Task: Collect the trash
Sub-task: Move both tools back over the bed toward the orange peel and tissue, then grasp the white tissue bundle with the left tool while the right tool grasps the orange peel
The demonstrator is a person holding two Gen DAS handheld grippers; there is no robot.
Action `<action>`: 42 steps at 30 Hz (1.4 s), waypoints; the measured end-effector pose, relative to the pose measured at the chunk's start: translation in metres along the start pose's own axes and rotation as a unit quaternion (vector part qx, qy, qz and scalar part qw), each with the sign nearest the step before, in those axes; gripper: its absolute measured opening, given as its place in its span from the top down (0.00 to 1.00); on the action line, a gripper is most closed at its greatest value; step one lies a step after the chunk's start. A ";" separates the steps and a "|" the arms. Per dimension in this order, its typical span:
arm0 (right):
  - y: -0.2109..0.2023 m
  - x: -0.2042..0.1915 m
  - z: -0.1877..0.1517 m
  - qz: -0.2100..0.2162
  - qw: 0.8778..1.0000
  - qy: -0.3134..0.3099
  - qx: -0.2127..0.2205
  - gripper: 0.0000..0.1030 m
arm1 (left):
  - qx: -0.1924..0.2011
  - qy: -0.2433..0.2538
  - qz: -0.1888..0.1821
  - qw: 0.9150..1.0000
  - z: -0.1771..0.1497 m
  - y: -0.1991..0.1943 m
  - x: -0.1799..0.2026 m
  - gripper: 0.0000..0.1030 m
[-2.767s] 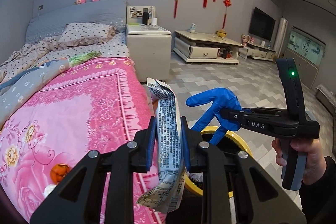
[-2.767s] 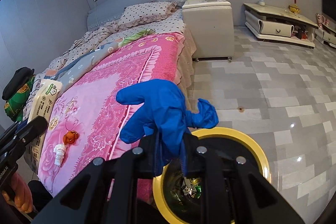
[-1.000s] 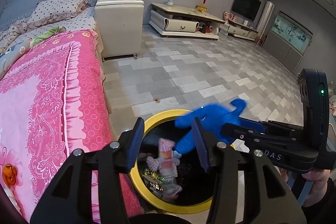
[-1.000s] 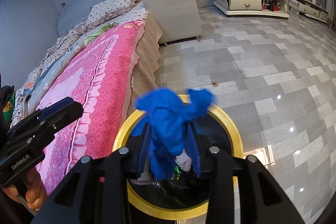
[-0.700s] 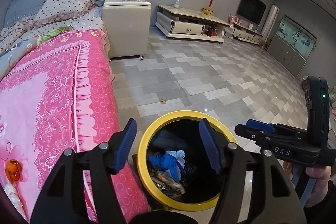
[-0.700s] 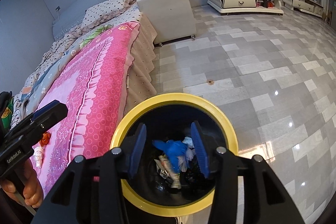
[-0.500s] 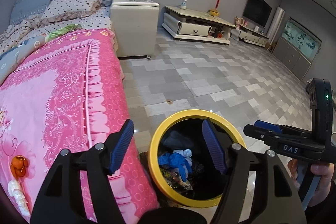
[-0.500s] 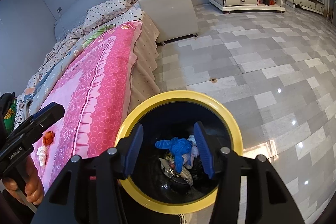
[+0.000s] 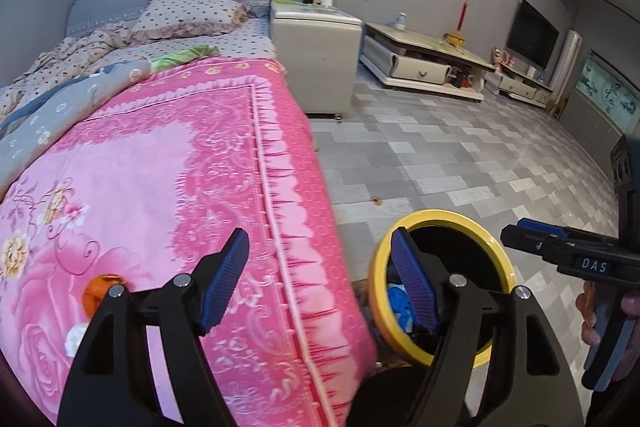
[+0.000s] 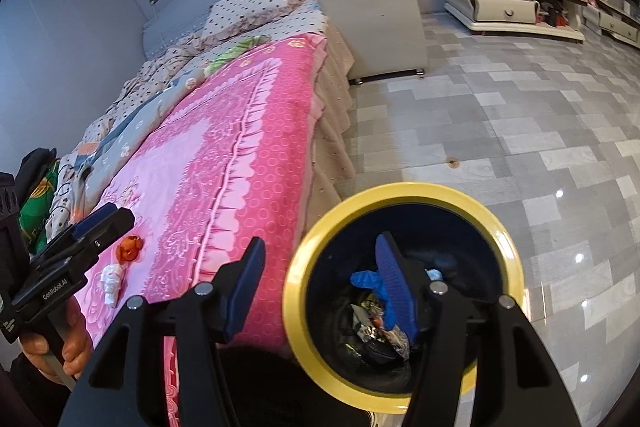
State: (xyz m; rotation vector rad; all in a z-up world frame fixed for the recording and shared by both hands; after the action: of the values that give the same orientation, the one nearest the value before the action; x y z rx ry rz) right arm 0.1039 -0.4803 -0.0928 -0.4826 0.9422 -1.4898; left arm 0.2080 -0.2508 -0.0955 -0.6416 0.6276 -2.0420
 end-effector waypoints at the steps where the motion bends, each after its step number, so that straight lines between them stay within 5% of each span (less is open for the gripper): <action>1: 0.001 -0.007 0.001 0.003 1.000 -0.005 0.000 0.46 | 0.002 -0.002 0.006 1.000 -0.001 -0.004 -0.007 0.32; 21: 0.034 -0.184 0.027 0.096 0.986 -0.130 -0.042 0.41 | -0.031 -0.096 0.143 0.985 -0.077 -0.065 -0.163 0.30; 35: 0.099 -0.288 0.002 0.146 0.962 -0.178 -0.143 0.41 | -0.051 -0.169 0.161 0.971 -0.120 -0.055 -0.218 0.31; 42: 0.135 -0.325 -0.017 0.167 0.948 -0.187 -0.199 0.41 | -0.053 -0.190 0.150 0.969 -0.132 -0.049 -0.229 0.47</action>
State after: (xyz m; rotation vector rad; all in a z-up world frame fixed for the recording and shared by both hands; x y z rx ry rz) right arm 0.2279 -0.1532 -0.1340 -0.8216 0.9631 -0.8610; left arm 0.2035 -0.0066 -0.2085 -0.9142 0.5681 -1.5589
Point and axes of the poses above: each gripper's, at about its wrist camera, not at the fingertips, and y roughly the way its jaws point, x to its right, z to its top, the point moved 7 cm from there along y, roughly the way its jaws point, and after that the axes turned 7 degrees about -z, right-handed, at the moved point
